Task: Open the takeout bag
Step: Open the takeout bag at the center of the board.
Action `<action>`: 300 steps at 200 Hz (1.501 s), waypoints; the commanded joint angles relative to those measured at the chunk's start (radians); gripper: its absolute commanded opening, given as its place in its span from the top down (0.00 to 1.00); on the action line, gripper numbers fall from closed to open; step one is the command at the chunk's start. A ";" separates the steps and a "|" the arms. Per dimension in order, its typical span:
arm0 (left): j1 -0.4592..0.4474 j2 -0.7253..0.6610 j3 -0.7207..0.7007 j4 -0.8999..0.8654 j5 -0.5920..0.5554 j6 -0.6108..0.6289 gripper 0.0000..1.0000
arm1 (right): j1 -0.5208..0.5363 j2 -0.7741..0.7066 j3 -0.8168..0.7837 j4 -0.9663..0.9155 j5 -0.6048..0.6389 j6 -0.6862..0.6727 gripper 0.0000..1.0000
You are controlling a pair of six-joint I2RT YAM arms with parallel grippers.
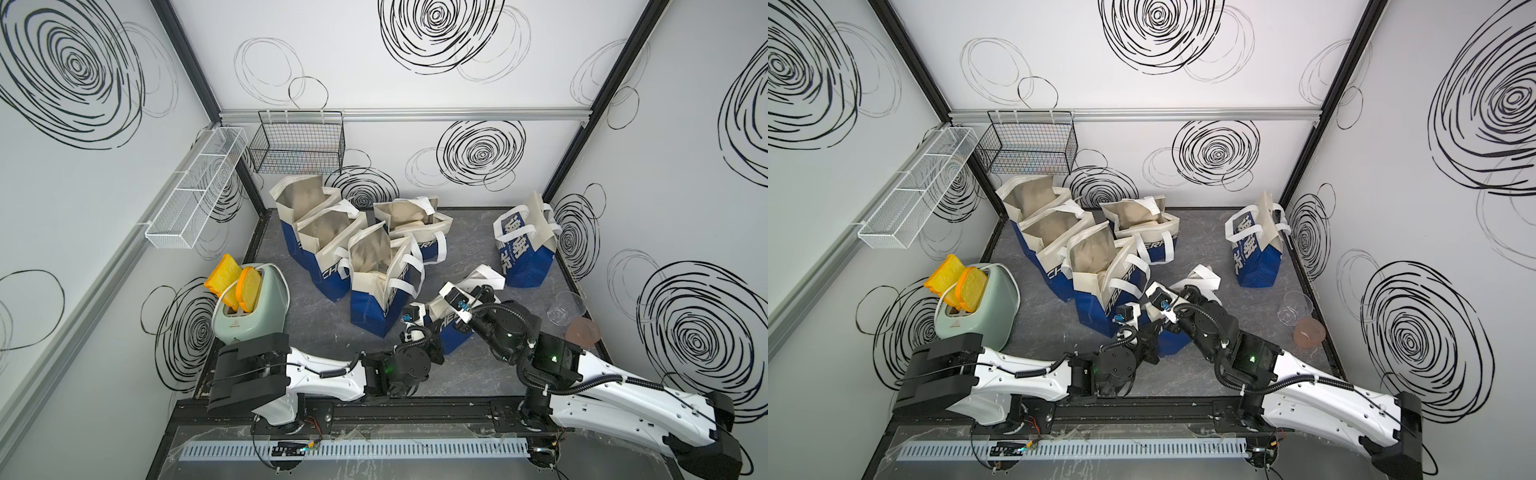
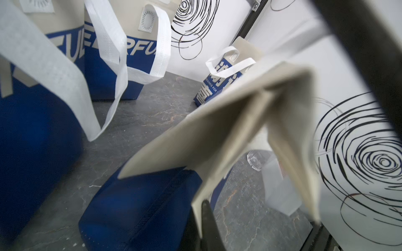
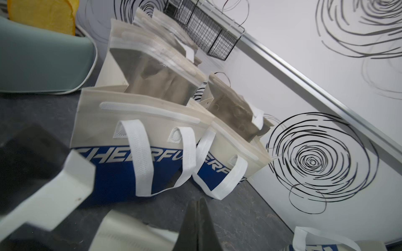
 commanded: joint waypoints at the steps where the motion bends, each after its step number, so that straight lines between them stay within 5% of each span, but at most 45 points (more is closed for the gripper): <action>1: -0.006 0.015 -0.020 -0.192 0.028 -0.052 1.00 | -0.015 0.010 0.064 0.078 0.013 -0.031 1.00; 52: -0.005 0.001 -0.027 -0.204 0.035 -0.056 1.00 | -0.035 0.018 0.150 -0.068 -0.092 -0.079 1.00; 77: 0.000 -0.012 -0.013 -0.202 0.038 -0.025 1.00 | -0.025 -0.100 0.068 -0.105 -0.170 -0.058 0.58; 85: 0.000 -0.015 -0.004 -0.199 0.041 -0.007 1.00 | -0.010 -0.138 0.038 -0.121 -0.166 -0.059 0.52; 116: 0.007 -0.014 0.031 -0.205 0.052 0.039 1.00 | 0.120 -0.211 -0.036 -0.199 -0.053 -0.111 0.52; 174: 0.026 -0.014 0.057 -0.198 0.074 0.066 1.00 | 0.367 -0.226 -0.217 -0.014 0.229 -0.270 0.52; 300: 0.029 -0.026 0.060 -0.199 0.076 0.066 1.00 | 0.328 -0.047 -0.319 0.260 0.320 -0.326 0.48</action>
